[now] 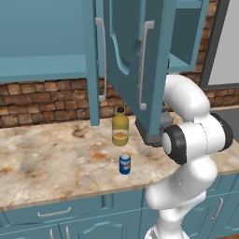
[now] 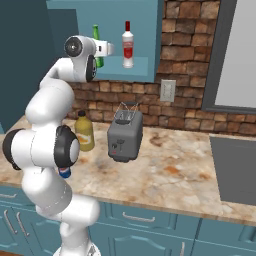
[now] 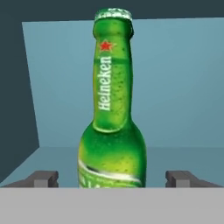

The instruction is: Sort all alcoholic drinks to one cabinet, and non-alcoholic drinks to the other.

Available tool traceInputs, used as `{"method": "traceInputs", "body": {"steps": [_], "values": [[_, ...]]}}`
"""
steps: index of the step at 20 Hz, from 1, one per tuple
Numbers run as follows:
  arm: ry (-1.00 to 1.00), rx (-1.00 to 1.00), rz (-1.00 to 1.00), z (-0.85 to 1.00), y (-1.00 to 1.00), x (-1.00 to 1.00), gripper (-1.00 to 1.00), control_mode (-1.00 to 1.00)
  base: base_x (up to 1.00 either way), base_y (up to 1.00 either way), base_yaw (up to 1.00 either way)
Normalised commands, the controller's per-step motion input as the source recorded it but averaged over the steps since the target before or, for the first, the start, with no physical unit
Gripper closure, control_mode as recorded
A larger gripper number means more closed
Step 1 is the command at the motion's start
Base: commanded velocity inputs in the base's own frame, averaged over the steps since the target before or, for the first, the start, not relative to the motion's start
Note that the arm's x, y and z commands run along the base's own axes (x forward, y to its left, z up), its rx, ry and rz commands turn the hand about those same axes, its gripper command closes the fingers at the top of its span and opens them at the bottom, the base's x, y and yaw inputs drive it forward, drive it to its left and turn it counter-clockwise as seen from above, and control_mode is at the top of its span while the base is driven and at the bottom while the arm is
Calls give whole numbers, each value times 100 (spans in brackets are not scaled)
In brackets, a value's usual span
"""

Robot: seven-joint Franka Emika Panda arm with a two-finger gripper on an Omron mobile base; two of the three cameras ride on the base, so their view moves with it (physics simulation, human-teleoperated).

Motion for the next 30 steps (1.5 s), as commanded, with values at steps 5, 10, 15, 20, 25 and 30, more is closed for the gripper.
{"method": "traceInputs", "body": {"steps": [5, 10, 15, 20, 25, 30], "values": [[0, 0, 0, 0, 0, -26, -100, -100, 0, 0, 0], [0, 2, 0, 0, -1, -52, -100, -100, 0, 0, 0], [0, 2, 0, 0, -4, -61, -100, -100, 0, 0, 0], [0, 1, 0, 0, -11, -64, -100, -100, 0, 0, 0], [0, 1, 7, 0, -29, -82, -100, -100, 0, 0, 0], [0, 0, 15, -4, -25, -93, -100, -100, 0, 0, 0]]}}
